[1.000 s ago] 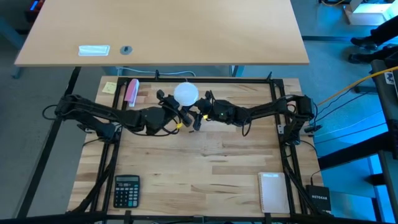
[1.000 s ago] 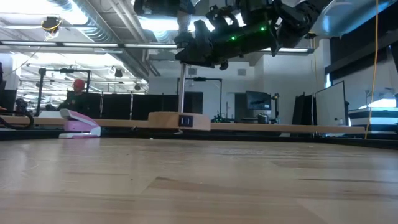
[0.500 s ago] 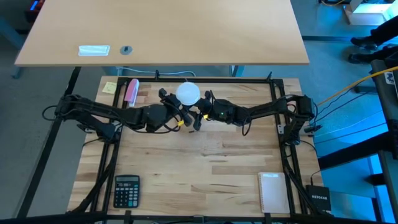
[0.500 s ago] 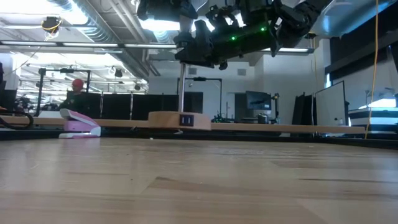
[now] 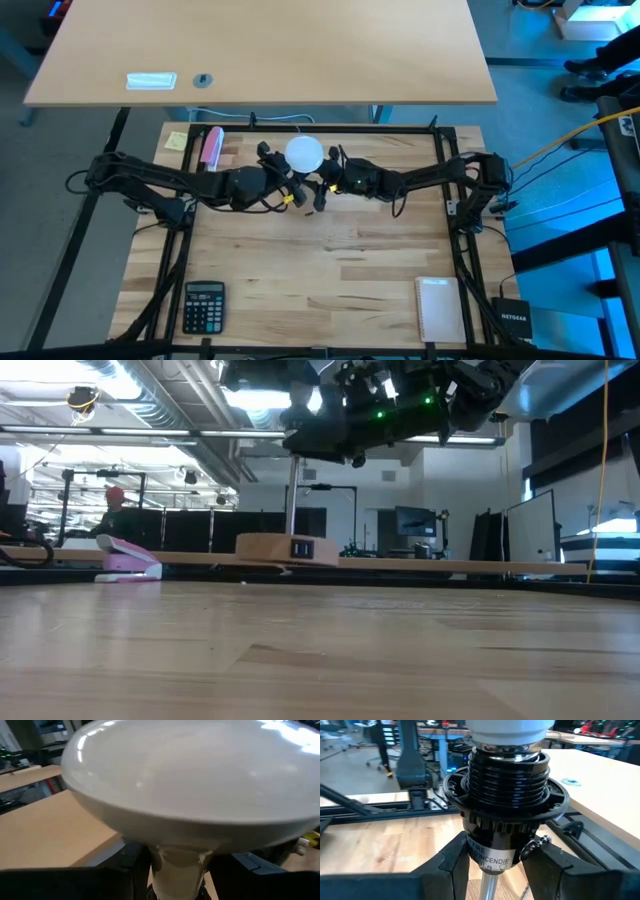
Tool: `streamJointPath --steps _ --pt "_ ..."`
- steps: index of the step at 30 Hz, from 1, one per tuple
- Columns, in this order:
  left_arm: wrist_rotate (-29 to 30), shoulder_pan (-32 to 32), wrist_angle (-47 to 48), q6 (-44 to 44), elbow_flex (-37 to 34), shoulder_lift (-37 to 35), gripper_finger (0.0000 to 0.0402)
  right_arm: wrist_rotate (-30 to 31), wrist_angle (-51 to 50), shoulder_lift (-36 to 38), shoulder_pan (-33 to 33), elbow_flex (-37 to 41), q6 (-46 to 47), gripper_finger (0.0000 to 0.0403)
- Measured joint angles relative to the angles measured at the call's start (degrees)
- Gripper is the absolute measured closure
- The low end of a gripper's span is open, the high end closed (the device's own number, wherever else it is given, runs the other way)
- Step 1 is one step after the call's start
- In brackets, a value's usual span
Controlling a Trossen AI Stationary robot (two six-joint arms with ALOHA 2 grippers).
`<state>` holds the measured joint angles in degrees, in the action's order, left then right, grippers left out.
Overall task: Screw lightbulb
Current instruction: Insert the lightbulb into the desk lamp
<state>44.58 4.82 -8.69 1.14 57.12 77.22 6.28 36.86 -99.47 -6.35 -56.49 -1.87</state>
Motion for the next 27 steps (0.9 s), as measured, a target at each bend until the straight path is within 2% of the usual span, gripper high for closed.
streamJointPath --steps 8,17,22,27 --pt "-9.47 0.11 1.59 0.49 0.04 -3.12 0.0252 -9.47 -2.2 3.47 0.0 0.0 0.15 0.025" --pt "-19.15 -0.07 1.87 0.02 0.0 -3.0 0.0255 -23.84 -3.42 4.49 -0.07 0.04 2.1 0.025" --pt "-24.69 -0.04 2.43 -2.09 -0.04 -2.97 0.0257 -29.82 -3.71 4.49 -0.04 0.04 2.61 0.025" --pt "-27.78 -0.04 2.16 -2.47 -0.04 -2.97 0.0258 -33.93 -2.86 4.49 0.21 0.04 3.1 0.025"
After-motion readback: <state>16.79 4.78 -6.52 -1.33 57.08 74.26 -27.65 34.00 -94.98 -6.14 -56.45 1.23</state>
